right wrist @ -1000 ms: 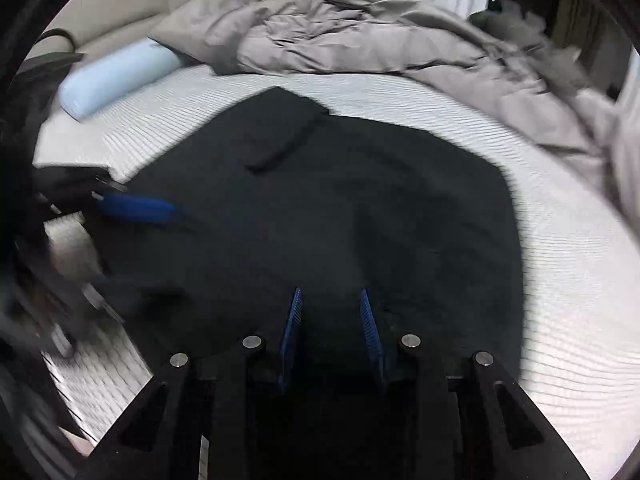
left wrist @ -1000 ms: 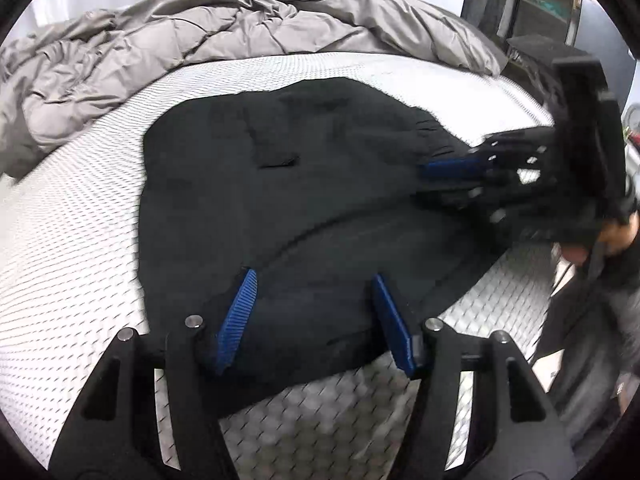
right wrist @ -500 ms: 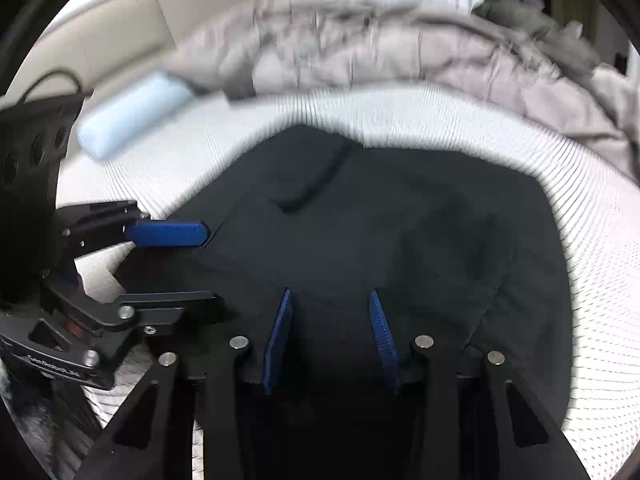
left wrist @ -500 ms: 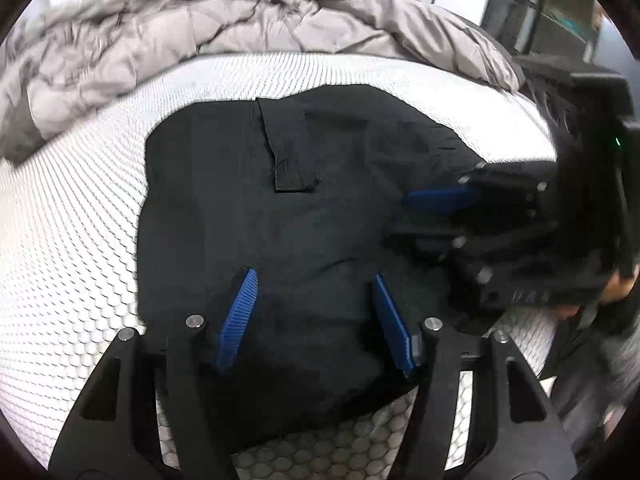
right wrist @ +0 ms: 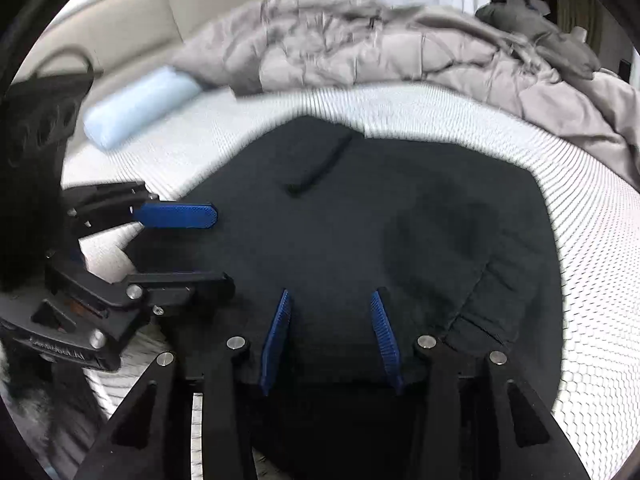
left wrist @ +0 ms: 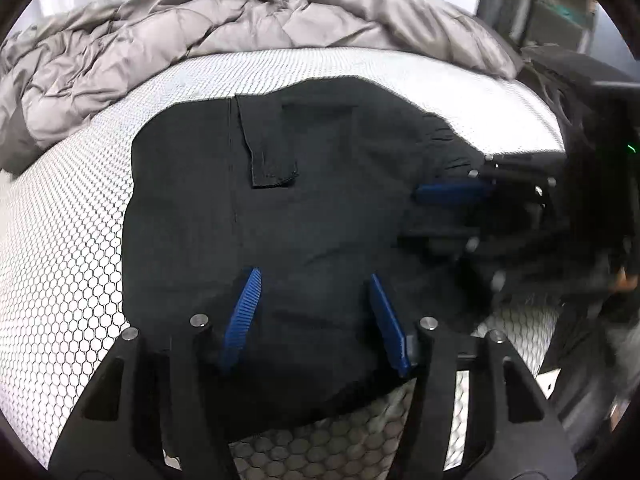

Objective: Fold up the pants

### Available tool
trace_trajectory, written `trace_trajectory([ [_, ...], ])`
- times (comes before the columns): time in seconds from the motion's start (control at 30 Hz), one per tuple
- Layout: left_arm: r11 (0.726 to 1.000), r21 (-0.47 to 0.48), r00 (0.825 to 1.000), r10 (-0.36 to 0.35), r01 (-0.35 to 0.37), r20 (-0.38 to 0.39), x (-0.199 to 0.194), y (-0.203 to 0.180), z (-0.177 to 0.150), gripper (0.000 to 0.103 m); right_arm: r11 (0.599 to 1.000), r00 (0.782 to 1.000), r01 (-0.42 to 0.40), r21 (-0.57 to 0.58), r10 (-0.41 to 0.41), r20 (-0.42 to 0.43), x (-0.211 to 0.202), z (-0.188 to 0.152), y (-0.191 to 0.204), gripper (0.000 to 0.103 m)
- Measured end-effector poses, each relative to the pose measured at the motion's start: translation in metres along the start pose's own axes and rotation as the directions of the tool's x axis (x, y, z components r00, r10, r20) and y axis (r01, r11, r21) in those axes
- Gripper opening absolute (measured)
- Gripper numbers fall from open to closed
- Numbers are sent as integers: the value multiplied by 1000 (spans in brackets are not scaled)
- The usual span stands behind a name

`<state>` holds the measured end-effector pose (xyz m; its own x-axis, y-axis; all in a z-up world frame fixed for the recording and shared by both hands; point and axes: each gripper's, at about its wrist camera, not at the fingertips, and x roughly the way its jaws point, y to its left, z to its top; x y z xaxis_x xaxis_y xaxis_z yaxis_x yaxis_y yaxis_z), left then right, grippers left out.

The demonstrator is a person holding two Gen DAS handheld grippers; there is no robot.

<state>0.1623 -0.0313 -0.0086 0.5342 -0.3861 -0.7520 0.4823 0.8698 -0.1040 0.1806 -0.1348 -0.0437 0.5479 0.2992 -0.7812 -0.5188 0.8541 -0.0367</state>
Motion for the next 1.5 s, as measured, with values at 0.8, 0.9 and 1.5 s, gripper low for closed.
trace_trajectory([
  [0.8, 992, -94, 996, 91, -89, 17, -16, 27, 7, 54, 997, 998, 49, 53, -51, 30, -17, -3, -14, 41],
  [0.9, 994, -77, 992, 83, -76, 98, -37, 20, 13, 54, 999, 997, 15, 53, -19, 71, -27, 3, -3, 41],
  [1.5, 978, -190, 994, 95, -86, 44, -43, 42, 6, 54, 996, 999, 21, 85, -24, 39, -20, 1, -13, 41],
])
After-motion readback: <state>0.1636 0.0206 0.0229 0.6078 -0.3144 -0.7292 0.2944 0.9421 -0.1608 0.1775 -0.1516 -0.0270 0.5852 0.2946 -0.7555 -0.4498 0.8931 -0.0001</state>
